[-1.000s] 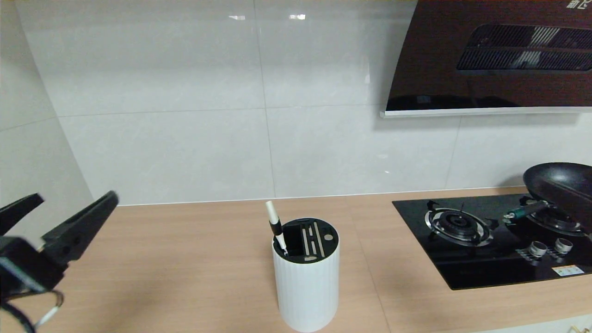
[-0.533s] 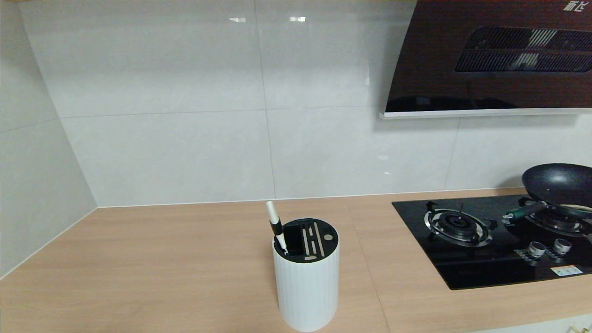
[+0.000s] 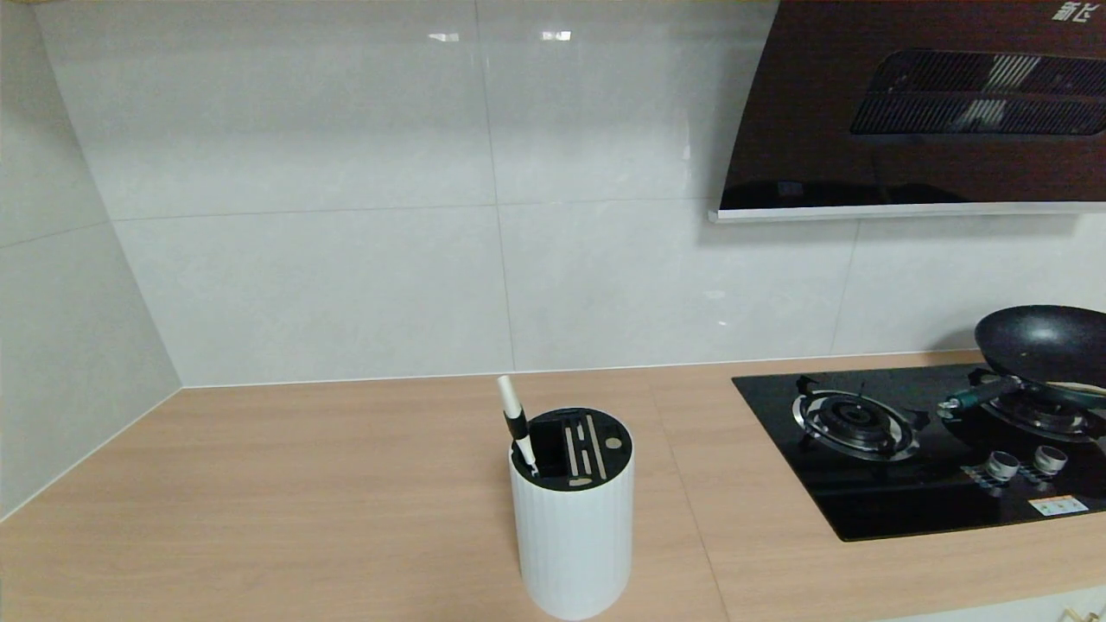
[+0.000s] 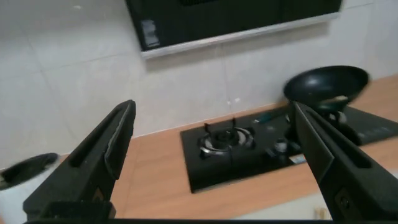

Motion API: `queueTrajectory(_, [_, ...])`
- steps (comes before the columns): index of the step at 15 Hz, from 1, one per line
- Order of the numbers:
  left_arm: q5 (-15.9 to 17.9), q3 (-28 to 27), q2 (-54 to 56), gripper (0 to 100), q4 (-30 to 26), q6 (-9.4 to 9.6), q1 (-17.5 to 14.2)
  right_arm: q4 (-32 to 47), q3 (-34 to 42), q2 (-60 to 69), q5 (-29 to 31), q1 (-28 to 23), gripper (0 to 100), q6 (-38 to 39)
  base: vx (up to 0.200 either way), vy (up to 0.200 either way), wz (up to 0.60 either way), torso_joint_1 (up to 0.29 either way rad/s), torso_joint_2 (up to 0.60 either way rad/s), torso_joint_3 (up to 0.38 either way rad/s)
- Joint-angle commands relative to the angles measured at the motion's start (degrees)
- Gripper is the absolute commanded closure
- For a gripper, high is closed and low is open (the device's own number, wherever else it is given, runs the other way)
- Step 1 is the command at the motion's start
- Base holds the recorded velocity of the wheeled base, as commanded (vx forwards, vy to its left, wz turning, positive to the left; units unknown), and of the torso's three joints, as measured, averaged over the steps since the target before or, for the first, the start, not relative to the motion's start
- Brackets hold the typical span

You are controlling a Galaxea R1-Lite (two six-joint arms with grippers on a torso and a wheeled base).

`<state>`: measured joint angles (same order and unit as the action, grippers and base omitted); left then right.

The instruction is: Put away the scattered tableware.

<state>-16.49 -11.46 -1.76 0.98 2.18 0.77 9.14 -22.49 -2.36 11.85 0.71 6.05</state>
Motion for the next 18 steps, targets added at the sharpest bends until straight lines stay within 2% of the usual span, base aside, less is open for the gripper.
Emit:
queueTrajectory(1, [1.9, 6.4, 1.8, 0, 0.1, -0.07, -0.8, 0.3, 4.6, 2.3, 0.4, -0.9, 0, -0.1, 0.000, 0.000, 0.00, 0.000, 0.00, 0.000])
queueTrajectory(2, [2.6, 10.3, 1.8, 0, 1.5, 0.28, -0.8, -0.4, 7.3, 2.3, 1.3, -0.9, 0, -0.1, 0.000, 0.000, 0.00, 0.000, 0.00, 0.000])
queueTrajectory(3, [2.8, 11.5, 1.8, 0, 1.9, -0.51, -0.8, -1.9, 10.0, 2.3, 1.8, -0.9, 0, 0.0, 0.000, 0.000, 0.00, 0.000, 0.00, 0.000])
queueTrajectory(4, [4.5, 11.5, 1.8, 0, 1.0, -2.80, -0.8, -4.5, 13.4, 2.3, 1.7, -0.9, 0, -0.2, 0.000, 0.000, 0.00, 0.000, 0.00, 0.000])
queueTrajectory(5, [7.6, 11.5, 1.8, 0, 1.0, -3.85, -0.8, -8.6, 17.3, 2.3, 1.6, -0.9, 0, -1.0, 0.000, 0.000, 0.00, 0.000, 0.00, 0.000])
queueTrajectory(6, [10.0, 11.5, 1.8, 0, 0.9, -4.03, -0.8, -12.0, 21.0, 2.3, 1.5, -0.9, 0, -2.4, 0.000, 0.000, 0.00, 0.000, 0.00, 0.000])
queueTrajectory(8, [12.5, 11.5, 1.8, 0, 0.7, -3.59, -0.8, -11.2, 22.4, 2.3, 0.7, -0.9, 0, -4.1, 0.000, 0.000, 0.00, 0.000, 0.00, 0.000])
queueTrajectory(10, [15.8, 11.5, 1.8, 0, -0.8, -1.83, -0.8, -11.4, 22.4, 2.3, -1.5, -0.9, 0, -4.6, 0.000, 0.000, 0.00, 0.000, 0.00, 0.000])
queueTrajectory(11, [16.5, 11.5, 1.8, 0, -0.9, -1.48, -0.8, -8.9, 22.4, 2.2, -8.3, -0.9, 0, -6.2, 0.000, 0.000, 0.00, 0.000, 0.00, 0.000])
queueTrajectory(13, [16.6, 11.5, 1.8, 0, -1.1, -0.34, -0.8, -9.1, 22.4, 2.2, -9.6, -0.9, 0, -8.2, 0.000, 0.000, 0.00, 0.000, 0.00, 0.000])
queueTrajectory(18, [16.6, 11.5, 1.8, 0, -1.1, -0.86, -0.8, -9.1, 22.4, 2.2, -9.6, -0.9, 0, -7.7, 0.000, 0.000, 0.00, 0.000, 0.00, 0.000])
